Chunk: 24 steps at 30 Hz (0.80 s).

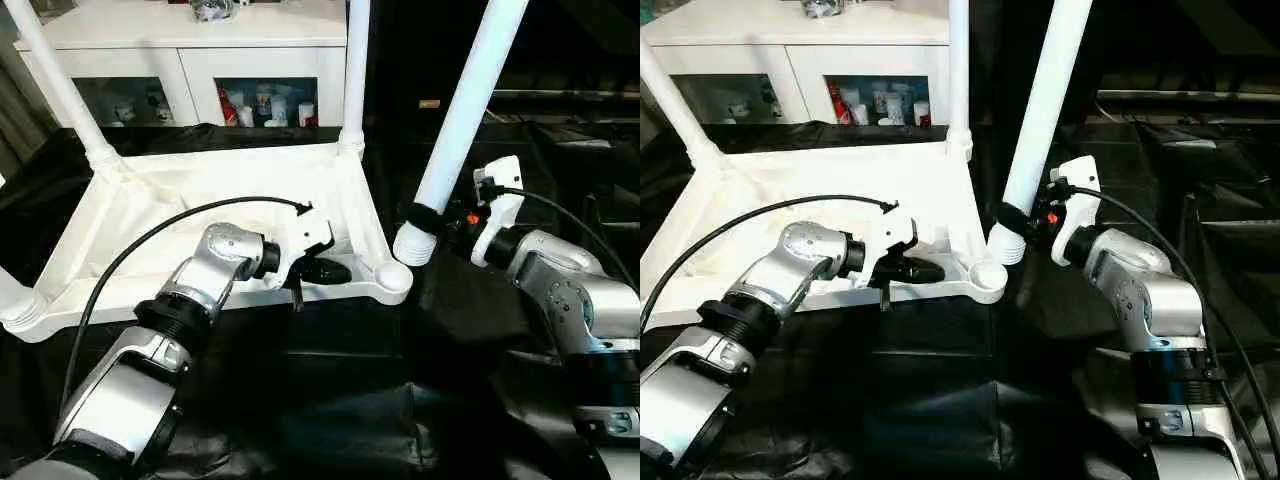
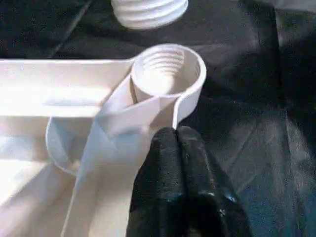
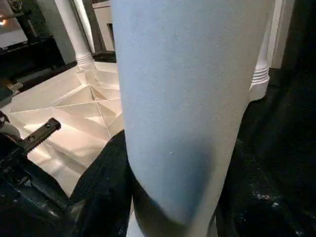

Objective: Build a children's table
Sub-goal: Insert table leg to table base

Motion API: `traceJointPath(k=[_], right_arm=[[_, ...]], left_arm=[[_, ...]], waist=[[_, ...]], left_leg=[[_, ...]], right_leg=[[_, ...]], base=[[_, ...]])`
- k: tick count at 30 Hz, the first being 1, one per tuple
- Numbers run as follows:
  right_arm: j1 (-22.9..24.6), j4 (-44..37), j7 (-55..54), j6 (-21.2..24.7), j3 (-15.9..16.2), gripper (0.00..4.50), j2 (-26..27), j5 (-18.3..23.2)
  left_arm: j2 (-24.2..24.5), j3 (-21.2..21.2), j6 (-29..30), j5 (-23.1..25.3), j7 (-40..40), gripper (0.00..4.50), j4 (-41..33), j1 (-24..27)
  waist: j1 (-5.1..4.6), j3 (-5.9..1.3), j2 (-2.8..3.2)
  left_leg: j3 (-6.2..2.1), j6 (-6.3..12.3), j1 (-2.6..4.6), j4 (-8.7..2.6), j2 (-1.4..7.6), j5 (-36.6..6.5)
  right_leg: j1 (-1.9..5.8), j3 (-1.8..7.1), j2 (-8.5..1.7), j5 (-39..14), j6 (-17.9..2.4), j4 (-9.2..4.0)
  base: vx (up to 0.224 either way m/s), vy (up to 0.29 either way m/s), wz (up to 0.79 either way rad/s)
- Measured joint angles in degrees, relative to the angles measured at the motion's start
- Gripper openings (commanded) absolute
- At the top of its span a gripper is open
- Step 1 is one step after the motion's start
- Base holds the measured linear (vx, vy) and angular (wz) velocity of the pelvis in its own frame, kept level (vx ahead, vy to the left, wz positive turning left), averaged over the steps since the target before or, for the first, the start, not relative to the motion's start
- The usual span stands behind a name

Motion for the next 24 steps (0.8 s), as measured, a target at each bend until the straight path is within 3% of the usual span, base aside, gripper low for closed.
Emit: traceJointPath(k=[17,24], right_arm=[[1.04,-0.13,-0.07,-0.02,0.64,1.87,0.35,-0.22],[1.04,-0.18,-0.06,-0.01,0.73,1.87,0.33,-0.3]], left_arm=[[-1.35,0.69,0.42,0.47,0.54,1.51,4.13,-1.5],[-1.63,0.54,-3.49,2.72,2.84,2.11,6.91,-1.51]], waist=[[0.0,-0.02,0.2],[-0.04,-0.02,0.2]], left_leg=[[0.0,0.0,0.0,-0.01,0.0,0.0],[0.0,0.0,0.0,-0.01,0.0,0.0]], right_leg=[[0.01,0.0,0.0,0.0,0.0,-0.02],[0.01,0.0,0.0,0.0,0.0,-0.03]], base=[[0.0,0.0,0.0],[0.0,0.0,0.0]])
